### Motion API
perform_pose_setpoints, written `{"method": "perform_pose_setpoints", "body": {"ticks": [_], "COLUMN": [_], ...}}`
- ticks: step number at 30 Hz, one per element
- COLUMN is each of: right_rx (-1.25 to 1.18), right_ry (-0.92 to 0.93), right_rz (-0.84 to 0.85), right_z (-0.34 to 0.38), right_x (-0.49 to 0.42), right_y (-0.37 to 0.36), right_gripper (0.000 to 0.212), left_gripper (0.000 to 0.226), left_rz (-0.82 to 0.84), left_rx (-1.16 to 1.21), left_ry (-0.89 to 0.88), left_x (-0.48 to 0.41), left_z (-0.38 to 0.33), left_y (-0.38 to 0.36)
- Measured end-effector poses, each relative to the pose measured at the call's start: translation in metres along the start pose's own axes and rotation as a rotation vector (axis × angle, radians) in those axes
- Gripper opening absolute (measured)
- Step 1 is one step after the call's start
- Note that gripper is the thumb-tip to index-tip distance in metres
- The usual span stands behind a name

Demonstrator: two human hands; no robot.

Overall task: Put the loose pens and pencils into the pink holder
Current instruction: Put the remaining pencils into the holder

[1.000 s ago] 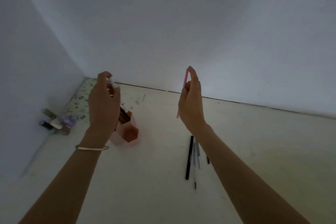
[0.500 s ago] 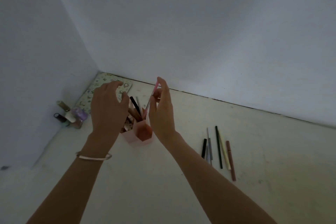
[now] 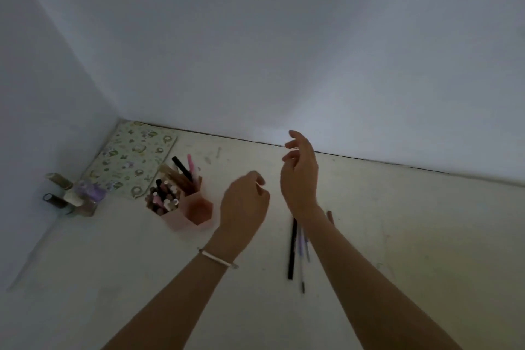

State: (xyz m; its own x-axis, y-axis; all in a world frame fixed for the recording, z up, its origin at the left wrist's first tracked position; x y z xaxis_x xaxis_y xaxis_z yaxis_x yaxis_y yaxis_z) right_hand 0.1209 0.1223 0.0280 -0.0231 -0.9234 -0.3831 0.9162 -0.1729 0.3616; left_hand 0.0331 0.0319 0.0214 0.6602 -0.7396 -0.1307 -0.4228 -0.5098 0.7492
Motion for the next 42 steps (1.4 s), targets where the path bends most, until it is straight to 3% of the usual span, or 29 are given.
{"method": "perform_pose_setpoints", "body": {"ticks": [2,5,15,18,22,28,33,38,42], "right_rx": [0.037,0.094,0.239,0.382,0.543,0.684,0.426,0.040,-0.124], "right_ry": [-0.069,-0.124,-0.257,-0.290,-0.316,-0.238,-0.184,-0.108,-0.054], "right_rz": [-0.043,-0.081,-0.077,0.090,0.298,0.409,0.210,0.076,0.061], "right_z": [-0.019,-0.046,-0.106,-0.120,-0.134,-0.138,-0.091,-0.015,0.017], "right_x": [-0.011,-0.016,0.008,0.015,0.025,0.039,0.007,-0.014,-0.008], "right_y": [0.029,0.071,0.136,0.129,0.110,0.093,0.085,0.047,0.018], "right_gripper": [0.050,0.051,0.043,0.028,0.024,0.027,0.051,0.040,0.040], "left_gripper": [0.014,0.016,0.025,0.022,0.012,0.015,0.052,0.037,0.032], "left_rz": [0.192,0.329,0.366,0.234,0.058,-0.012,-0.258,-0.556,-0.593], "left_rx": [-0.024,-0.057,-0.214,-0.094,0.056,0.169,0.257,0.138,0.090], "left_ry": [0.088,0.147,0.072,0.101,0.082,0.048,-0.103,-0.149,-0.133], "left_x": [0.019,0.041,0.048,0.036,0.016,0.010,-0.016,-0.051,-0.055], "left_z": [0.002,0.001,-0.011,-0.014,-0.014,-0.017,-0.018,0.008,0.036], "left_y": [-0.042,-0.085,-0.115,-0.099,-0.064,-0.031,0.029,0.107,0.126]}}
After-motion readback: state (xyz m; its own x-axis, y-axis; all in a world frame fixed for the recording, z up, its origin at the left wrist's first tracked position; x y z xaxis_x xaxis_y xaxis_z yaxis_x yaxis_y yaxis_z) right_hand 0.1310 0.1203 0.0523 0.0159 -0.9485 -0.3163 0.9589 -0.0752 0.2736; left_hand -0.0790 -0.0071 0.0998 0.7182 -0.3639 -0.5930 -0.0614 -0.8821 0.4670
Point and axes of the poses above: each hand's wrist, its own x-axis away from the middle knuckle, its own y-axis out of the back of the hand, z = x × y, the point moved 3 cm from there along -x, towards the middle knuckle, and after that the axes turned 12 degrees about -z, right-handed, at the moved point
